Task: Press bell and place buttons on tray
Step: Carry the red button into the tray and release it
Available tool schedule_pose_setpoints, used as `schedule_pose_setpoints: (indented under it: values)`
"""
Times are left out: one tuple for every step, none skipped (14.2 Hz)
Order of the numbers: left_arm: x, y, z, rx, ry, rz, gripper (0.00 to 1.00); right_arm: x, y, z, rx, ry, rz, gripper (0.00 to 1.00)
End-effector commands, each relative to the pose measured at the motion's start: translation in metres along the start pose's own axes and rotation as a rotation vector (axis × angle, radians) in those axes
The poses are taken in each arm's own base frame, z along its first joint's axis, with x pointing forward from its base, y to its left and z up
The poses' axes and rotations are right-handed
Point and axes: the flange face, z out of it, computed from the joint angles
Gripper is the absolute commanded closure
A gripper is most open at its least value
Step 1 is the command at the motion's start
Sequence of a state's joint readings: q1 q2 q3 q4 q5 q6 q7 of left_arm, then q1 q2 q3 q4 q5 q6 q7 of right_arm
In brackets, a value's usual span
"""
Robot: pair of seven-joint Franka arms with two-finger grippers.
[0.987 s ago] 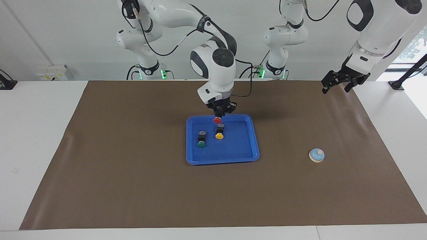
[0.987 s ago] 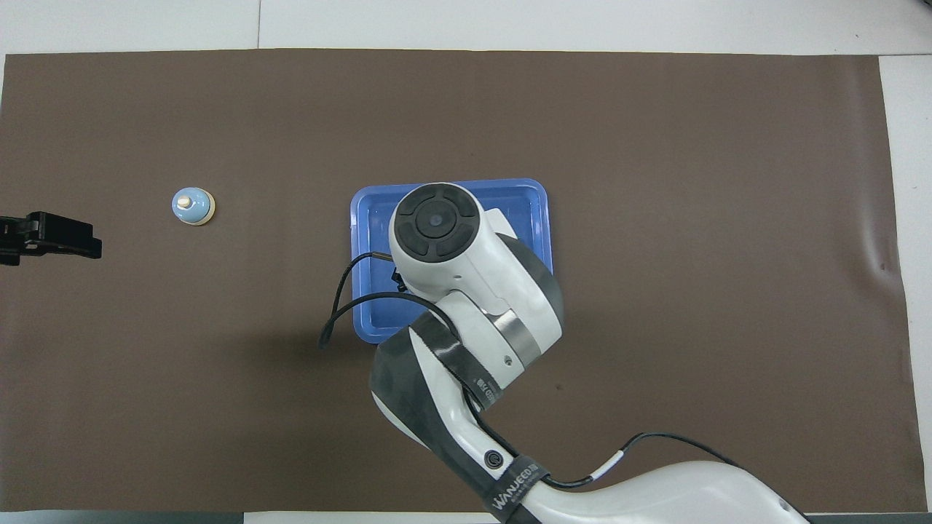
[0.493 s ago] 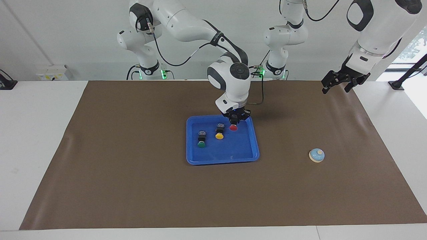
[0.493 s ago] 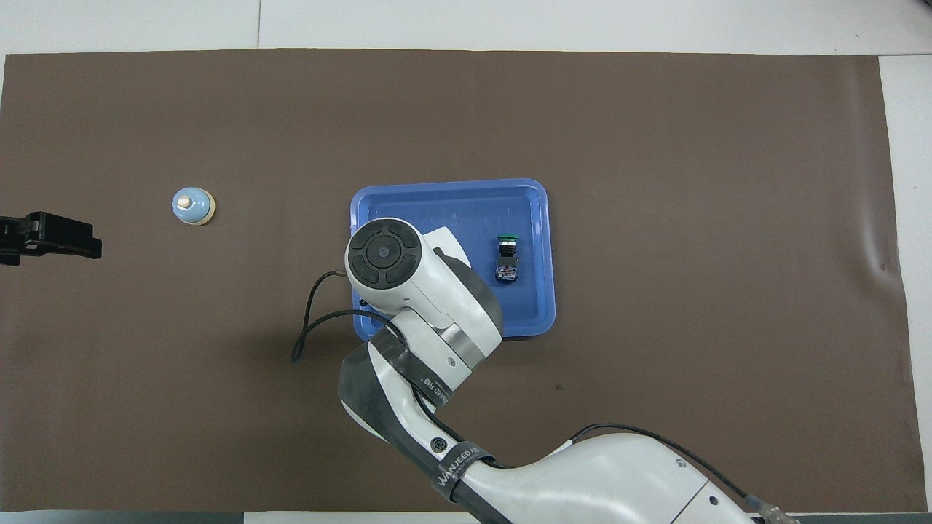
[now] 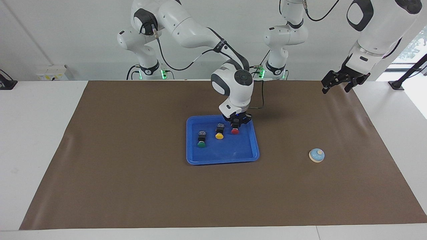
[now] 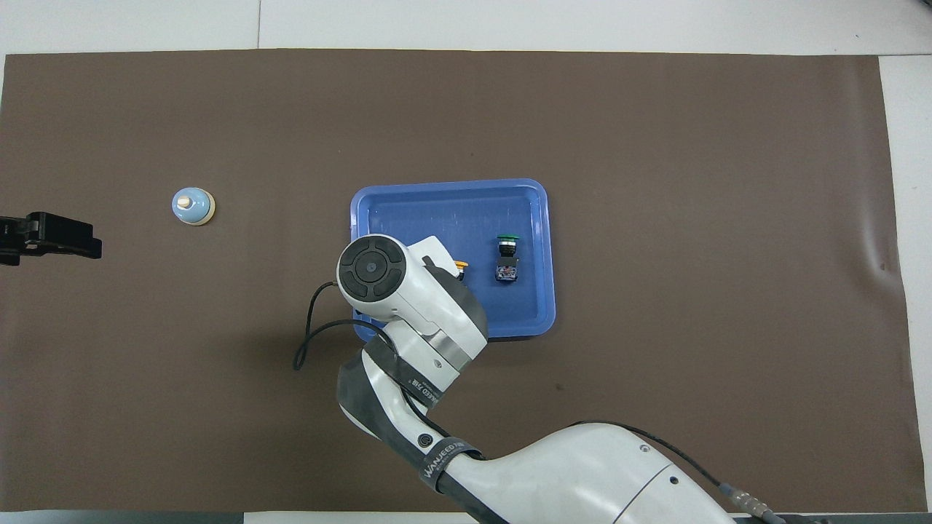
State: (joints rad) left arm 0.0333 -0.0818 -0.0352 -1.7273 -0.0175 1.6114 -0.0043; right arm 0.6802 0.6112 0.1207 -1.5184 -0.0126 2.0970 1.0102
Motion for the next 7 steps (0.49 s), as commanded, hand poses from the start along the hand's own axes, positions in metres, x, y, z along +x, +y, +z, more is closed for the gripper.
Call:
schedule_pose_setpoints:
  values:
    - [-0.007, 0.000, -0.001, -0.011, 0.002, -0.001, 0.00, 0.000, -0.003, 0.000, 0.011, 0.023, -0.021, 1.00]
    - [-0.007, -0.001, -0.002, -0.010, 0.003, -0.001, 0.00, -0.002, -0.002, 0.006, 0.013, 0.025, -0.015, 1.00]
    - [-0.007, 0.000, -0.002, -0.011, 0.003, -0.001, 0.00, -0.010, -0.005, 0.012, 0.009, 0.022, -0.025, 1.00]
    - [-0.007, 0.000, -0.001, -0.011, 0.002, -0.001, 0.00, -0.013, -0.005, 0.012, 0.003, 0.017, -0.022, 0.52]
    - [-0.007, 0.000, -0.001, -0.011, 0.002, -0.001, 0.00, -0.013, -0.005, 0.012, -0.006, 0.013, -0.012, 0.13]
    - [-0.007, 0.000, -0.001, -0.011, 0.002, -0.001, 0.00, -0.013, -0.005, 0.010, -0.008, 0.012, -0.003, 0.00]
    - [-0.007, -0.001, -0.001, -0.010, 0.002, -0.003, 0.00, -0.011, -0.003, 0.006, -0.008, 0.011, 0.004, 0.00]
